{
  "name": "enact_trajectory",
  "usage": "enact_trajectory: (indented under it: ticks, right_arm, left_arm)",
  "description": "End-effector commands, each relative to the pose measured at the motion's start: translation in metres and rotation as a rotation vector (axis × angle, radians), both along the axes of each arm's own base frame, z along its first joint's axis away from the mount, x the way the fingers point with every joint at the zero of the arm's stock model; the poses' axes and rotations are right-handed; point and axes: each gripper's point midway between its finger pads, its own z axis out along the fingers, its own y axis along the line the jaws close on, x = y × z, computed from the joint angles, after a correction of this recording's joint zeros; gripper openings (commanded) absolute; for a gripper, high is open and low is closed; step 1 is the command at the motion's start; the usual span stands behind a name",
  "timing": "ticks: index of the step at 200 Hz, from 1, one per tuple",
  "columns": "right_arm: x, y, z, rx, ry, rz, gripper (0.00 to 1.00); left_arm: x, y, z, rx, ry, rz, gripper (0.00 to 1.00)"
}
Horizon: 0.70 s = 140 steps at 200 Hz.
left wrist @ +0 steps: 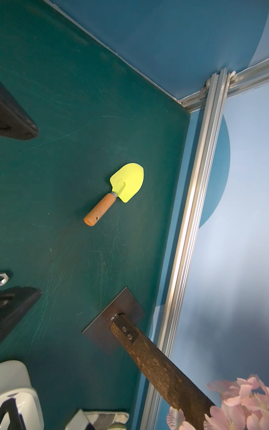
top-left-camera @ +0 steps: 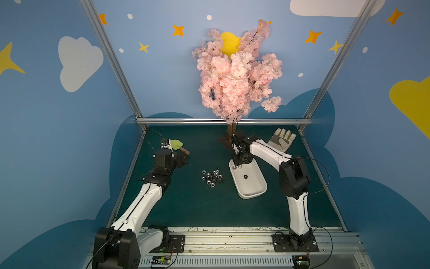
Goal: Put the nuts on the desktop into the storage box
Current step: Place the nut in the storage box, then pick up the nut from the center of the board.
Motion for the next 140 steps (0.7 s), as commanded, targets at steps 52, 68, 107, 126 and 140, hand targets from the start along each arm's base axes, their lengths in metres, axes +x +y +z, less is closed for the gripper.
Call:
enact_trajectory:
  ticks: [52,68,107,126,140]
  right_arm:
    - [-0.045,0.152,0.059,0.35,-0.079,0.335,0.6]
    - [-0.049,0.173,0.039,0.33,-0.055,0.374,0.6]
    - [-0.056,0.204,-0.003,0.235,-0.037,0.46,0.6]
    - [-0.058,0.207,-0.023,0.192,-0.024,0.475,0.6]
    - [-0.057,0.204,-0.035,0.158,-0.023,0.477,0.6]
  left_arm:
    - [0.0,-0.001,0.008,0.008,-0.012,-0.006,1.0]
    - [-0.002,0.003,0.009,0.014,-0.021,0.012,1.0]
    - [-0.003,0.003,0.01,0.013,-0.031,0.012,1.0]
    - [-0.003,0.003,0.01,0.014,-0.031,0.011,1.0]
    - [-0.003,0.003,0.01,0.012,-0.031,0.011,1.0]
